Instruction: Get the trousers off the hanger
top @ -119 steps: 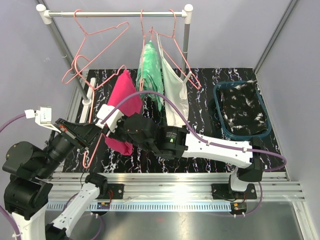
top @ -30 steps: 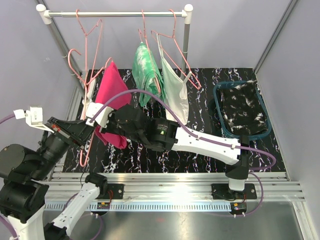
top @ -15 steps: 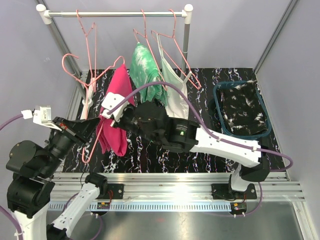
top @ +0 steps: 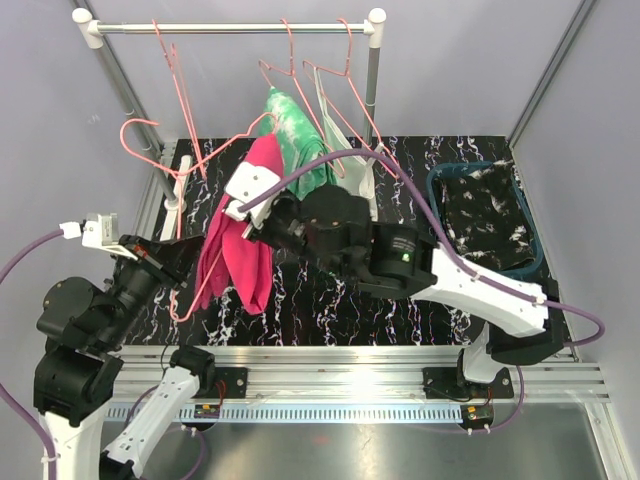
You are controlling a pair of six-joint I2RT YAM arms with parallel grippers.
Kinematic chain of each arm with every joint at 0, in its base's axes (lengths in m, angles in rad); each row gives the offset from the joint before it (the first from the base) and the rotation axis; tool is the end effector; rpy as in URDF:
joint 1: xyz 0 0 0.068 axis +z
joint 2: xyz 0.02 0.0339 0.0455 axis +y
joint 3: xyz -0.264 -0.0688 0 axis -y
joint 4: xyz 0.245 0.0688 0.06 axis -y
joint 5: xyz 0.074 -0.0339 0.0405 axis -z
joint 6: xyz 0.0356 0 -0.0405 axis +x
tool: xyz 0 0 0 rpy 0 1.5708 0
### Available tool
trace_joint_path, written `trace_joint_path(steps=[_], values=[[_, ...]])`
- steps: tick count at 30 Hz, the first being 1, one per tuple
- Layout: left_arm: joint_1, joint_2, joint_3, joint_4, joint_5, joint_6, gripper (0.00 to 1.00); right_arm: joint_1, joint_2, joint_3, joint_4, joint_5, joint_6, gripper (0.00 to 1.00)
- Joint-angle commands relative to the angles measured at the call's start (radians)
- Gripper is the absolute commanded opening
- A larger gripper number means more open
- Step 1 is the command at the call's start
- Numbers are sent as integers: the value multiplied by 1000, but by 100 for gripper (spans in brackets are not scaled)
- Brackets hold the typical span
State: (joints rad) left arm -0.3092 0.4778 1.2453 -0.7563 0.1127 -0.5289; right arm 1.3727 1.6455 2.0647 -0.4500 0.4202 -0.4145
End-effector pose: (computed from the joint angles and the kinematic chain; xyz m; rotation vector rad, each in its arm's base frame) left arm 0.0270 -0.0128 0.4494 -0.0850 1.6065 -0.7437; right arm 0.0822 0.3359 0.5280 -1.0270 1.2451 0.4074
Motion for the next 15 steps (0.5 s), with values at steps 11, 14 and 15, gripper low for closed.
trace_joint_path(steps=[11, 14, 15], values=[[-1, -53, -17, -17, -103, 73, 0, 9, -87, 387, 77, 95, -179, 0], [-1, -56, -12, -29, -108, 86, 0, 11, -113, 376, 120, 159, -245, 0], [-1, -56, -9, -34, -108, 90, 0, 11, -131, 365, 132, 181, -263, 0]])
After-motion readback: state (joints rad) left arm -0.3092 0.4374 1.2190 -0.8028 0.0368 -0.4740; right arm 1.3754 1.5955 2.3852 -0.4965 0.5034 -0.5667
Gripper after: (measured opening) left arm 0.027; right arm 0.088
